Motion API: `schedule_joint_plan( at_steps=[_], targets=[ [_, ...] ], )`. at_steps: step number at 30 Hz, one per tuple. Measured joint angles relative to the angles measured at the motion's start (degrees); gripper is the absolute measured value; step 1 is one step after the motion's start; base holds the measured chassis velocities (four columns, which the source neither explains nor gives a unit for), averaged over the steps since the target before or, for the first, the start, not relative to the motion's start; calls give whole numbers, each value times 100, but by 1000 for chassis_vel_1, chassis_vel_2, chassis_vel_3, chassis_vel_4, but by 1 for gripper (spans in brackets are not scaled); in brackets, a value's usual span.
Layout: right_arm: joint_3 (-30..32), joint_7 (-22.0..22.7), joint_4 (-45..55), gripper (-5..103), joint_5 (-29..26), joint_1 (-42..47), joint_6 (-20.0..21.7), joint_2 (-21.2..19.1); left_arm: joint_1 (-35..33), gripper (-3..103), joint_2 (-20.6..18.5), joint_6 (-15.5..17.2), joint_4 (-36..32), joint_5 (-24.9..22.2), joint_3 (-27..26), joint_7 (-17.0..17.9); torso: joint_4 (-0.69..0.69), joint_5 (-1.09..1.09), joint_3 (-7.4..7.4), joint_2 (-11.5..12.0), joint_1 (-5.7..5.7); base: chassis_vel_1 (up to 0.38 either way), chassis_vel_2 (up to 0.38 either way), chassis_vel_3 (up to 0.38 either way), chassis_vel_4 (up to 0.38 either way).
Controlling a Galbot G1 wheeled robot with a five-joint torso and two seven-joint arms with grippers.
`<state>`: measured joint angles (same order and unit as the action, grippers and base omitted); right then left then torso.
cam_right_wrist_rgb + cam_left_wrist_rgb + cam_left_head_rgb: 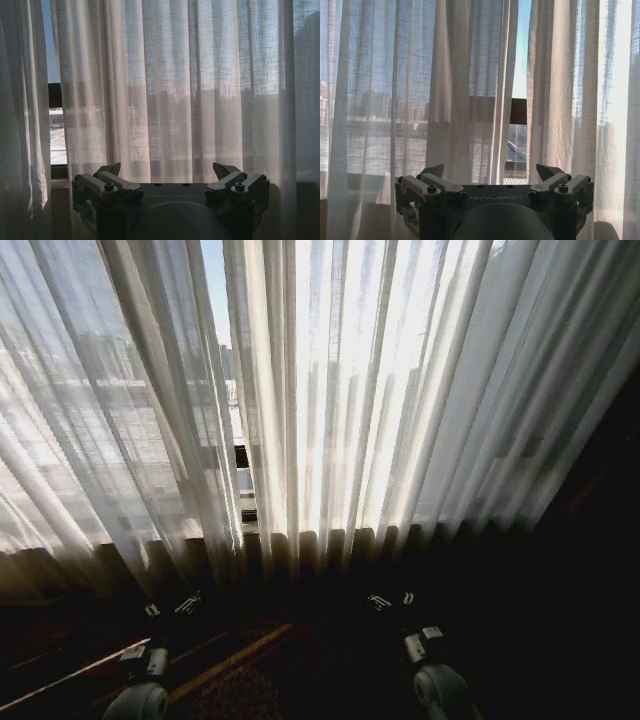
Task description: Open the curtains by pulling them apart, changing their state from closed to fully open.
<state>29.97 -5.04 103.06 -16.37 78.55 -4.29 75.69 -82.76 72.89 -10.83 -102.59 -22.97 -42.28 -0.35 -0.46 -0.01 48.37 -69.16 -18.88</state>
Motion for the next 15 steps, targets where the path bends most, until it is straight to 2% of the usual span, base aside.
schedule_joint_plan(
  at_steps=[7,15],
  targets=[
    [1,-9,-28,100,6,-2,-26,-9,0,100,0,0,0,0,0,0,0,0,0,0,1,0,0,0,0],
    [-37,-18,-7,100,35,7,-26,16,0,100,0,0,0,0,0,0,1,0,-1,-1,1,-88,134,72,-113]
  ],
)
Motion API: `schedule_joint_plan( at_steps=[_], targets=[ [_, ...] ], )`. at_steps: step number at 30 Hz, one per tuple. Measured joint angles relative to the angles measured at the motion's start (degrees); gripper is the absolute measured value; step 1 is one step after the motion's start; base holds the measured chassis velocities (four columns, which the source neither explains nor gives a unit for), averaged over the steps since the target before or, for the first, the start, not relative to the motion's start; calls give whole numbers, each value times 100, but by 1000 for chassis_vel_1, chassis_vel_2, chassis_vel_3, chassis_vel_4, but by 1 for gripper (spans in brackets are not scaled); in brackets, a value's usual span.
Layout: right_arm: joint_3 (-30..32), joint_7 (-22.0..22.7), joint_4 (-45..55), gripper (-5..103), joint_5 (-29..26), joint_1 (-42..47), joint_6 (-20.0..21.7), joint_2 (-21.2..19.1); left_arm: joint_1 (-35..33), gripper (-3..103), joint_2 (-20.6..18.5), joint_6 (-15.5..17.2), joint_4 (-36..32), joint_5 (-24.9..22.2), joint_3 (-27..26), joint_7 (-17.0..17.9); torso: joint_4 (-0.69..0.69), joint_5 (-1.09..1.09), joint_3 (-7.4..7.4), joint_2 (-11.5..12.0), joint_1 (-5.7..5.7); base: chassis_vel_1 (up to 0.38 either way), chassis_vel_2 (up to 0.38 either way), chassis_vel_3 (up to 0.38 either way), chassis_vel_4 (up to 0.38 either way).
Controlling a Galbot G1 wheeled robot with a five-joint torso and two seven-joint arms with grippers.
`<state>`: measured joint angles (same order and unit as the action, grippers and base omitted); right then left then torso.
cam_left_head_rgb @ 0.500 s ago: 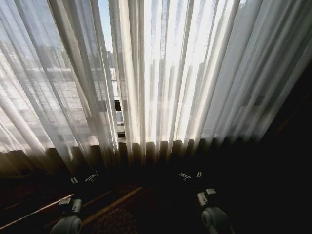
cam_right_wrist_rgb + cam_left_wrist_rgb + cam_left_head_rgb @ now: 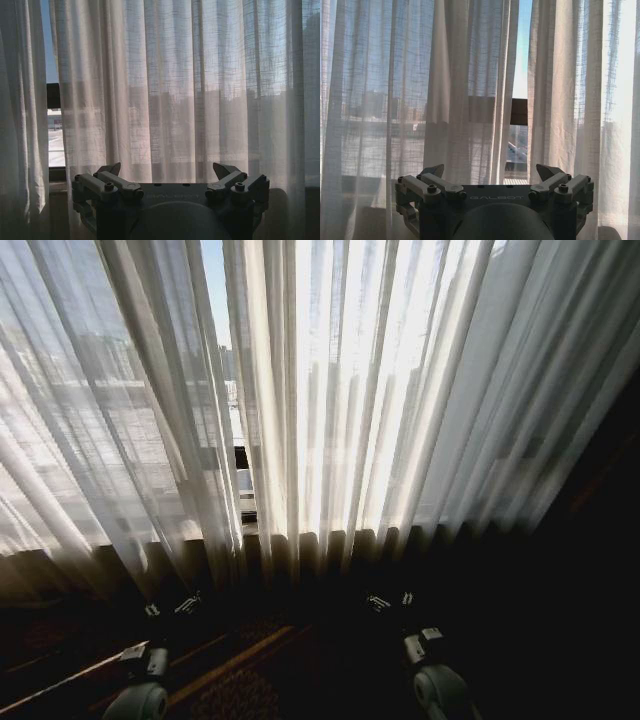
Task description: Open the curtains by pulling them apart, changing their state from closed to fully open.
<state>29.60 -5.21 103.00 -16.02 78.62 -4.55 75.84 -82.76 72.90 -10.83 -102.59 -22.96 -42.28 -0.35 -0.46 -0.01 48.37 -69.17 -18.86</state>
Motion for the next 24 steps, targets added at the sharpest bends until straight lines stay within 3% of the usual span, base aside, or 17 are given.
schedule_joint_plan(
  at_steps=[24],
  targets=[
    [-55,-44,-36,100,55,4,-20,24,0,100,0,0,0,0,0,0,0,-1,0,0,0,-281,350,286,-352]
  ],
)
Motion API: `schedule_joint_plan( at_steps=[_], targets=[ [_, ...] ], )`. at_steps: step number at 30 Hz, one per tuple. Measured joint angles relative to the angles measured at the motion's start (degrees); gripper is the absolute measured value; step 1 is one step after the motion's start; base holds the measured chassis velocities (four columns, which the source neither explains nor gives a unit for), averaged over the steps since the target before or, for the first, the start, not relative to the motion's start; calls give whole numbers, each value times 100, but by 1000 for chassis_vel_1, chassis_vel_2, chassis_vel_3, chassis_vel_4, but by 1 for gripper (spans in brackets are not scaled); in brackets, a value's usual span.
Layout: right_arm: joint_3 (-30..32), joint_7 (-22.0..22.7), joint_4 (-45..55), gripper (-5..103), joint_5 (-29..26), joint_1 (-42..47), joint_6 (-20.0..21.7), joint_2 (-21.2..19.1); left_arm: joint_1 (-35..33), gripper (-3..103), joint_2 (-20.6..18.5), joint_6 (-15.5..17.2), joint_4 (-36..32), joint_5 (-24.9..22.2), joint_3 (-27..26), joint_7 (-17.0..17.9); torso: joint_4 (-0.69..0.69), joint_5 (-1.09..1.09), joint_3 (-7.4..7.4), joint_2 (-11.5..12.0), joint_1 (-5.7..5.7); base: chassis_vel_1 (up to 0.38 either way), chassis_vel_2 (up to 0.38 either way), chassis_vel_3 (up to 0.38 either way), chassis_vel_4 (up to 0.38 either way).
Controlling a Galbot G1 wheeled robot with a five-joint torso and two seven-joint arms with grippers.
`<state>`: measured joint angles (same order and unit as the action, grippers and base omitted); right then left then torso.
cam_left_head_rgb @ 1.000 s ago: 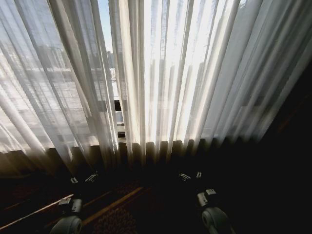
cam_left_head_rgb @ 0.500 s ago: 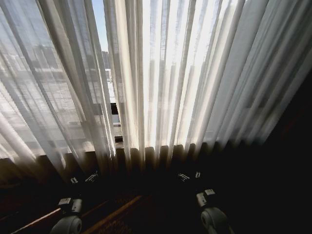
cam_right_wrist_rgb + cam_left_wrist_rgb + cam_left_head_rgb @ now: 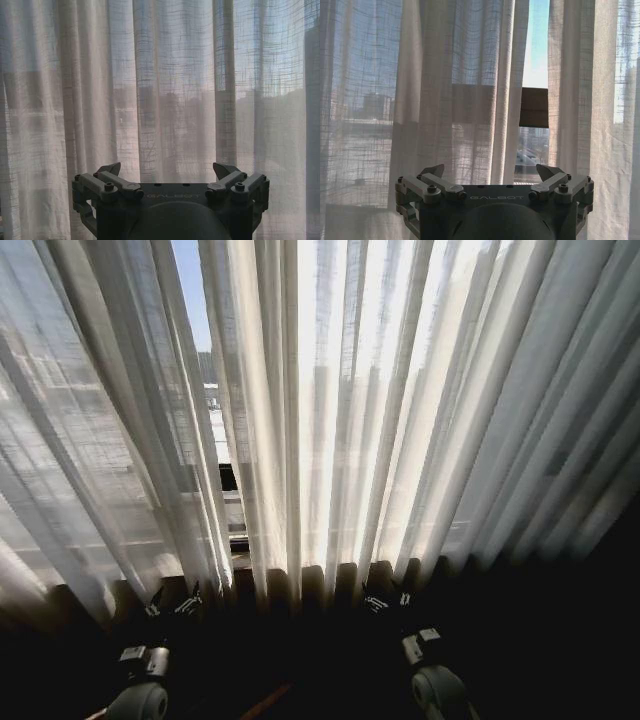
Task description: Open the curtains by pulling them apart, changing their state from closed to fully open.
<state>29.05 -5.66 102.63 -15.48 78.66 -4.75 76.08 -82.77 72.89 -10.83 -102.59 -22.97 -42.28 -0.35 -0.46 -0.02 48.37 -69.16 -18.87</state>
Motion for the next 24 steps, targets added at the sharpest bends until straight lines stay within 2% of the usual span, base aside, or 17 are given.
schedule_joint_plan(
  at_steps=[4,13,19,24],
  targets=[
    [-17,-1,-23,100,8,-10,-28,4,0,100,0,0,0,0,0,0,0,1,0,0,0,-318,373,318,-372],
    [-73,31,-120,100,-157,-104,-364,0,1,100,0,0,0,0,0,0,0,2,1,2,-5,-331,382,340,-376],
    [-103,-159,-178,100,-43,-107,-507,-50,2,100,0,0,0,0,0,0,0,-1,3,4,-10,-172,136,123,-164],
    [-219,-163,-79,100,-82,-112,-495,-123,0,100,0,0,0,0,-1,0,0,1,-3,-2,7,-4,12,1,-6]
  ],
)
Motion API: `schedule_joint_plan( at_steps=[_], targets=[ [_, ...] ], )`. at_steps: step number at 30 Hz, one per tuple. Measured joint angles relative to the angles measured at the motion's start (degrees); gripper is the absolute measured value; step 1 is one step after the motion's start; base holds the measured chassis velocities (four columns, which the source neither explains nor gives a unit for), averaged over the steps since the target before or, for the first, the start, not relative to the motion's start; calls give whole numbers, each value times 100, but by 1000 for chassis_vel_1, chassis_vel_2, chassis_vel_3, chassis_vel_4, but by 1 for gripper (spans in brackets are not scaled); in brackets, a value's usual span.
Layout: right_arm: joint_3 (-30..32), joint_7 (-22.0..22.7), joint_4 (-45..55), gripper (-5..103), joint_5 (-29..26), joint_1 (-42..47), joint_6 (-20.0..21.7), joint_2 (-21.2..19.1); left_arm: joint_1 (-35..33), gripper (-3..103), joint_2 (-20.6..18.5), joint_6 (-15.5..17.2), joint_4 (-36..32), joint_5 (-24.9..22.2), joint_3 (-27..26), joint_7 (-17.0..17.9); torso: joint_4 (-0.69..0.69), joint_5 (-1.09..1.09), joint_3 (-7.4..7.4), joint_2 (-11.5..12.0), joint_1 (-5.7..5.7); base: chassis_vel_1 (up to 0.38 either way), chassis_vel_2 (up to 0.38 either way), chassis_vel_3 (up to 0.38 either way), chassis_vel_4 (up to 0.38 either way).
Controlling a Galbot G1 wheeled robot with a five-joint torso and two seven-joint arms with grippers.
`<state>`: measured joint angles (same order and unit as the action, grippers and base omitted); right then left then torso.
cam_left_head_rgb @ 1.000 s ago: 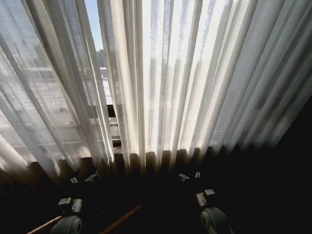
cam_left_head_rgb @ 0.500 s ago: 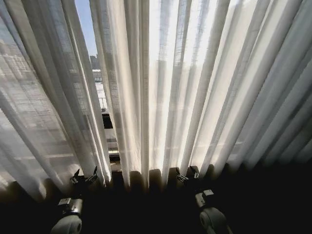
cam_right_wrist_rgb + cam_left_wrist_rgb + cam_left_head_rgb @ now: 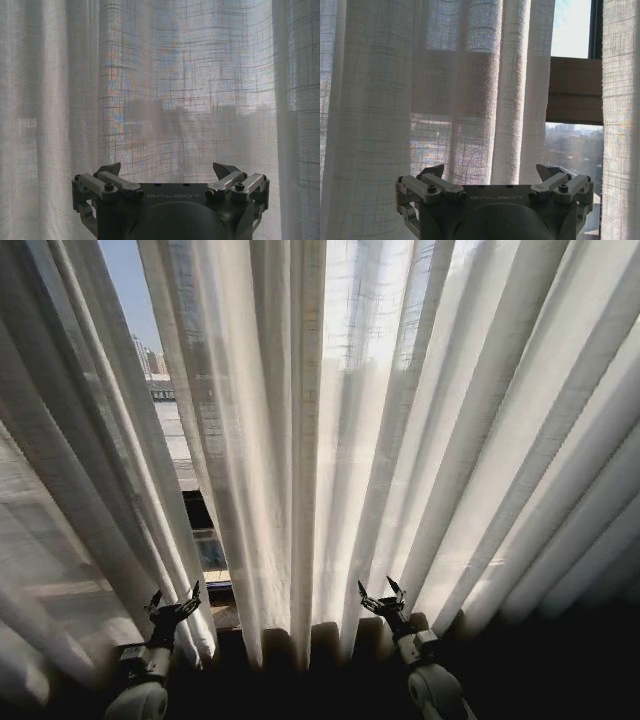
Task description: Open the curtains by pulling them apart, changing their state from closed to fully open.
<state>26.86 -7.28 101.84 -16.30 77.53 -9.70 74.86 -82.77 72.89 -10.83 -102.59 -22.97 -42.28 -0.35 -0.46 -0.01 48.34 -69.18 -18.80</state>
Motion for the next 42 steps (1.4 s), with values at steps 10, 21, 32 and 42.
schedule_joint_plan(
  at_steps=[10,21,32,42],
  targets=[
    [-251,-72,207,100,-17,251,-126,-229,0,100,0,0,0,0,1,0,-2,0,4,3,-8,20,-35,-15,31],
    [-707,604,-610,100,11,-786,24,-25,0,100,1,-1,0,0,0,0,-1,1,3,3,-8,0,0,0,0],
    [-1066,1097,-1330,97,-491,-1668,402,322,1,100,0,-1,0,0,0,0,0,-1,4,3,-8,0,0,0,0],
    [-959,963,-1262,65,-390,-1559,248,233,1,100,1,0,0,0,0,0,0,0,3,3,-8,0,0,0,0]
  ],
)
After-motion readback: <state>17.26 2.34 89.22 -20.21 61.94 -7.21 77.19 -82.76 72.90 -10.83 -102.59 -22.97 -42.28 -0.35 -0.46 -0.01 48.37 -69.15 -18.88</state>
